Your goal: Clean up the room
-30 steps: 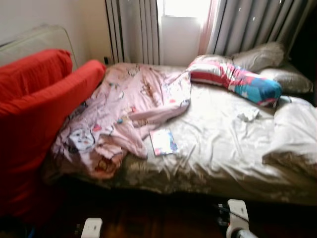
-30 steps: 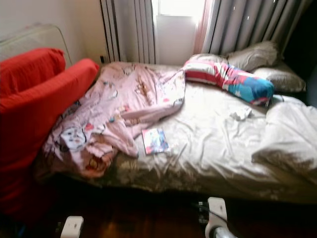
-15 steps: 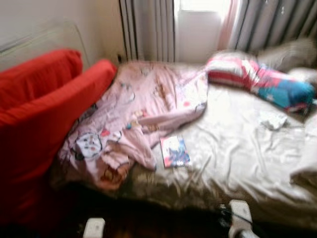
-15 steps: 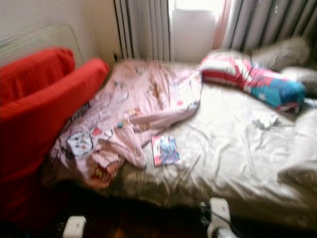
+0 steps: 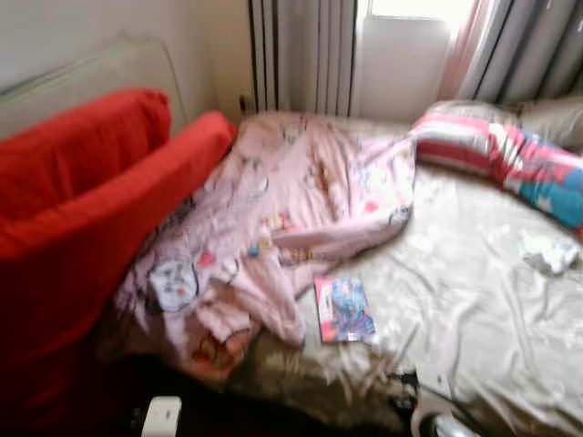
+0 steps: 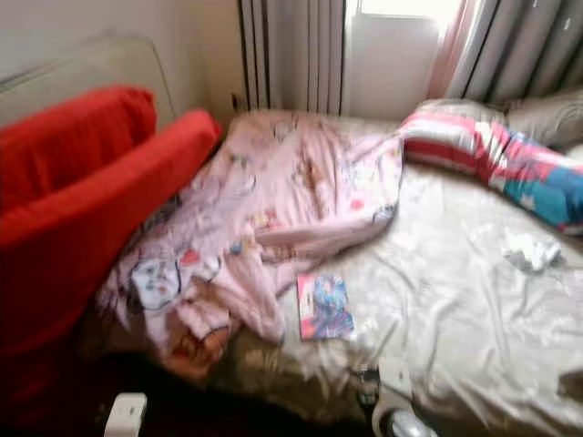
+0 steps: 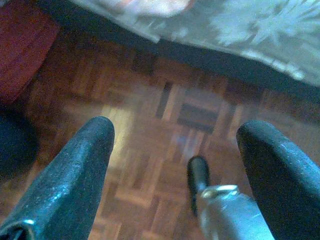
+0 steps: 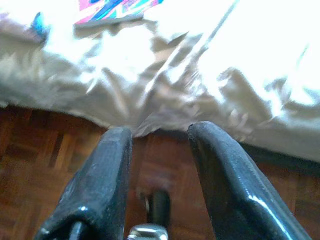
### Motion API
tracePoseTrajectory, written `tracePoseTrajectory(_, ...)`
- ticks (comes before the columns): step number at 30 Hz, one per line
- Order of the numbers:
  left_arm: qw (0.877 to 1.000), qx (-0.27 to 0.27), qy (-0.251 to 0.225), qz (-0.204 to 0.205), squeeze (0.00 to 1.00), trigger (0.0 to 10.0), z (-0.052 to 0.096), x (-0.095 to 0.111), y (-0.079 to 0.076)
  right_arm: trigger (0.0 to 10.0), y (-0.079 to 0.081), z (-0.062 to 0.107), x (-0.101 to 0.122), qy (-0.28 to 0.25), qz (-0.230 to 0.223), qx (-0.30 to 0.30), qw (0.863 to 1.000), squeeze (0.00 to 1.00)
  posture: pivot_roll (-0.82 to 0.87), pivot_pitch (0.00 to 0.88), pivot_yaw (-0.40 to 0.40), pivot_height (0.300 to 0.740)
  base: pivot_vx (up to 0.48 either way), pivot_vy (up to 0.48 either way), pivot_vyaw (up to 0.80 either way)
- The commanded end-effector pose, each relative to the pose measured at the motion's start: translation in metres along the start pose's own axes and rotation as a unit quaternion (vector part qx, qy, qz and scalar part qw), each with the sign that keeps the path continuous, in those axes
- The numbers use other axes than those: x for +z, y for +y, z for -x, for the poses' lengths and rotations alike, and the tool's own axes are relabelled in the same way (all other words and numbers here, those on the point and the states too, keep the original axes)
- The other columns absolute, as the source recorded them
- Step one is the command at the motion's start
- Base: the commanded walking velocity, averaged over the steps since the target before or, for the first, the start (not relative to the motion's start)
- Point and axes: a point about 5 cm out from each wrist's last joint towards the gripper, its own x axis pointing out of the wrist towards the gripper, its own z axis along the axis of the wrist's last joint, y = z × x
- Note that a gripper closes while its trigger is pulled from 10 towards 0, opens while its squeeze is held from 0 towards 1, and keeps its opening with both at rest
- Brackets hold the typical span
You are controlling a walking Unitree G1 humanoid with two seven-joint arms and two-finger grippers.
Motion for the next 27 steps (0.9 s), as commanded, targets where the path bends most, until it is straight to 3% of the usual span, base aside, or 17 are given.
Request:
tracePoseTrajectory(1,1.0,-0.007,0.01,0.003,0.0,10.0,0.0,-0.006,-0.006,10.0,-0.007,0.002,-0.002,0.003,-0.006,-0.012,1.0,0.0,-0.01,0.081,-0.009,0.74,0.375,0.0,0.0)
tracePoseTrajectory(11,0.999,-0.01,-0.033,-0.001,0.0,10.0,0.0,0.003,-0.006,10.0,-0.007,0.002,0.002,-0.038,-0.036,-0.025,0.998,0.0,0.0,0.084,-0.007,0.74,0.092,0.0,0.0)
tracePoseTrajectory(12,0.999,-0.01,-0.046,-0.001,0.0,10.0,0.0,0.006,-0.006,10.0,-0.007,0.003,0.007,-0.07,-0.049,-0.032,0.996,0.0,0.0,0.085,-0.003,0.74,0.0,0.0,0.0)
tracePoseTrajectory(15,0.998,-0.01,-0.064,0.002,0.0,10.0,0.001,0.009,-0.006,10.0,-0.007,0.004,0.01,-0.099,-0.062,-0.035,0.993,0.0,0.0,0.084,-0.002,0.74,0.0,0.0,0.0)
tracePoseTrajectory(17,0.995,-0.01,-0.103,0.014,0.0,10.0,0.002,0.016,-0.006,10.0,-0.005,0.006,0.018,-0.146,-0.071,-0.027,0.986,0.0,-0.01,0.083,0.0,0.74,0.0,0.0,0.0)
tracePoseTrajectory(27,0.982,-0.018,-0.185,0.043,0.0,10.0,0.007,0.027,-0.006,10.0,-0.007,0.012,0.029,-0.227,-0.059,-0.039,0.971,0.0,-0.02,0.066,0.0,0.74,0.0,0.0,0.0)
